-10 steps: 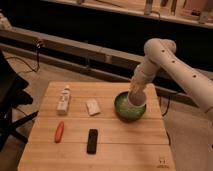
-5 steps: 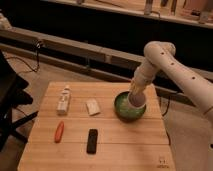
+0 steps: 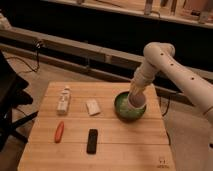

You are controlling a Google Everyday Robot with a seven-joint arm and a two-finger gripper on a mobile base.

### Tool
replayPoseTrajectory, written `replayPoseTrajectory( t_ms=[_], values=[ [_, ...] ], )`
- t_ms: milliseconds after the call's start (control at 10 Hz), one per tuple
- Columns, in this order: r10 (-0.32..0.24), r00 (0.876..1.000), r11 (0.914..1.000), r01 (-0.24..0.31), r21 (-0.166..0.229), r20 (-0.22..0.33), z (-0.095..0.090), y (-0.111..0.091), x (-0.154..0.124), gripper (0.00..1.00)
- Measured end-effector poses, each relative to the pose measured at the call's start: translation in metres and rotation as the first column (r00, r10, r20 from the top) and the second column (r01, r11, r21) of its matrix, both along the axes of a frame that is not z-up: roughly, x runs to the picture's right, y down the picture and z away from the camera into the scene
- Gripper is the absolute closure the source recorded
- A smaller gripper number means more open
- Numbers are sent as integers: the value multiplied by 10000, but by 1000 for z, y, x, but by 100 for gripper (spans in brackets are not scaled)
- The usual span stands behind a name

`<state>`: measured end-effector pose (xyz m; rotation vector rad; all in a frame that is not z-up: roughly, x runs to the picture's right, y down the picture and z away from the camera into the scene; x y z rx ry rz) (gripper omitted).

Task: Place the ceramic cup in the ceramic bowl

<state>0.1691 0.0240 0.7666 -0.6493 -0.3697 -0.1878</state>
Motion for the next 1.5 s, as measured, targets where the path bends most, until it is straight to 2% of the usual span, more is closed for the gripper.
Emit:
replayPoseTrajectory(
  t_ms=[400, 600, 700, 1100, 1200, 1300, 1400, 1500],
  values=[
    [-9, 10000, 10000, 9, -4, 32, 3, 0, 0, 98],
    [-36, 10000, 10000, 36, -11, 59, 4, 1, -1, 82],
    [-44, 10000, 10000, 44, -15, 66, 5, 1, -1, 79],
    [-61, 9999, 10000, 61, -10, 84, 7, 1, -1, 77],
    [-72, 9999, 10000, 72, -7, 97, 7, 1, -2, 69],
    [-78, 9999, 10000, 78, 6, 112, 8, 0, -2, 55],
    [-88, 9999, 10000, 88, 4, 118, 8, 0, -2, 48],
    [-99, 9999, 10000, 99, -1, 118, 9, 0, -2, 46]
  ],
)
